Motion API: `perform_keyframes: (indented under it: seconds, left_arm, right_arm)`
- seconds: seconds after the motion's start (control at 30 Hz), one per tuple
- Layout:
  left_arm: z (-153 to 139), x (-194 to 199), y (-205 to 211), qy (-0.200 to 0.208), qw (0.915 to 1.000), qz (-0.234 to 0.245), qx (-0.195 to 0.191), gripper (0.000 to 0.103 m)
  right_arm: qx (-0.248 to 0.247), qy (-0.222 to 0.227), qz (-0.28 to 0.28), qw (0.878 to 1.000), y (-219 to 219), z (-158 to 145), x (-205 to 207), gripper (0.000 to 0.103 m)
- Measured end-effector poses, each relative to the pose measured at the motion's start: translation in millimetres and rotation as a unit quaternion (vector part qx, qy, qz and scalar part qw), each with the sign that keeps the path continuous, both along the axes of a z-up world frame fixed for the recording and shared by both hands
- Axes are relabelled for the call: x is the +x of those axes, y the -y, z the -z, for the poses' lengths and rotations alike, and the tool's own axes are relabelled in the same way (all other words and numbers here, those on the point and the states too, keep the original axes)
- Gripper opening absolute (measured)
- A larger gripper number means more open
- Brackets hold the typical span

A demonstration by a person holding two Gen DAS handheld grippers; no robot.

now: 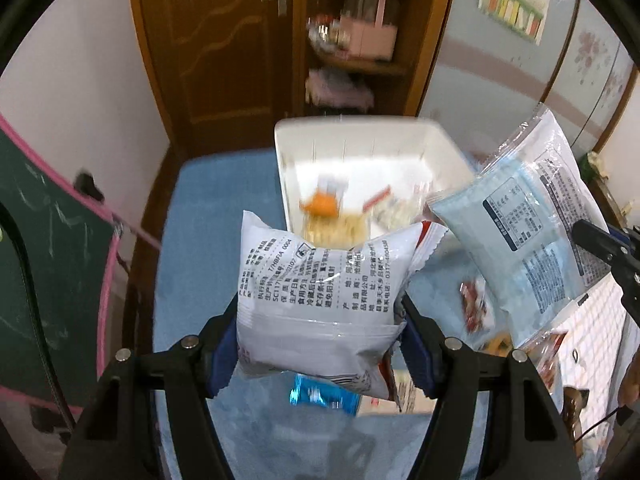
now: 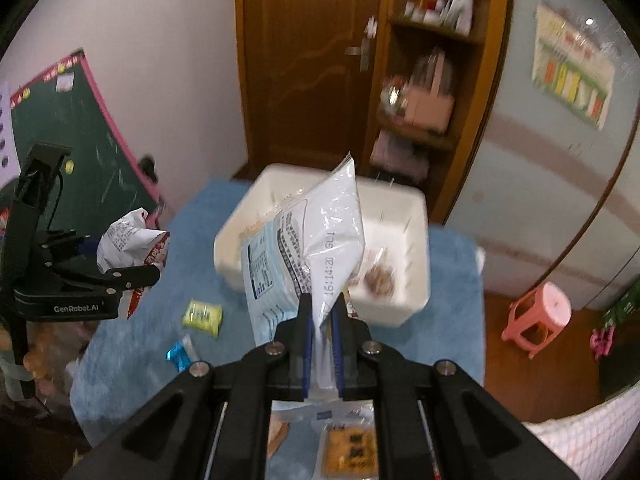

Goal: Organize snacks
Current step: 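Carry both bags over the white bin and open both tools to drop them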

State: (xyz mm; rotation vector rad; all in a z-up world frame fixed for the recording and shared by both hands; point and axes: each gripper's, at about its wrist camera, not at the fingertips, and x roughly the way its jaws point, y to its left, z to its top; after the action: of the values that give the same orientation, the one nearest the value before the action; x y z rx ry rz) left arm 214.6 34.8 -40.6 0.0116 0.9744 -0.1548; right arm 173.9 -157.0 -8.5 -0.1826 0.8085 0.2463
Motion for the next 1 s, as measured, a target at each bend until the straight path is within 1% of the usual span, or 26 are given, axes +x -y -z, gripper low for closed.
perform_keyframes:
  seconds: [0.13,0.2,0.3,0.47,0.6,0.67,0.83,1.0]
  left_arm:
    - [-43,14,7,0.049,0.9988,0.0,0.008,0.068]
    - [-61,22,11,0.072,0.9974,-0.004,0.011,0.068]
    - [-82,35,15,0.091,0.9958,-0.01,0.008,0.068]
    - [-98,58,25,0.107,0.9941,-0.012,0.015,0.068]
    - [-103,75,32,0.109,0.9937,-0.019,0.014,0.068]
    - [-99,91,32,0.103,0.9943,-0.023,0.013,0.069]
    - [-75,128,34,0.078,0.9964,-0.032,0.009,0.069]
    - [-47,158,43,0.058,0.9979,-0.027,0.007,0.069]
  right_arm:
    - [0.01,0.049,0.018,0.999,4,-35,9,0.008]
    - [0.011,0.069,0.026,0.997,5,-47,12,0.008]
    - [0.012,0.092,0.037,0.995,5,-63,22,0.008]
    - [0.009,0.126,0.055,0.99,6,-80,39,0.008]
    - [0.014,0.132,0.065,0.989,10,-86,56,0.008]
    - [0.014,0.133,0.072,0.988,12,-85,67,0.008]
    - [0.018,0.119,0.089,0.989,15,-74,95,0.008]
    - [0.018,0.091,0.101,0.991,16,-49,123,0.008]
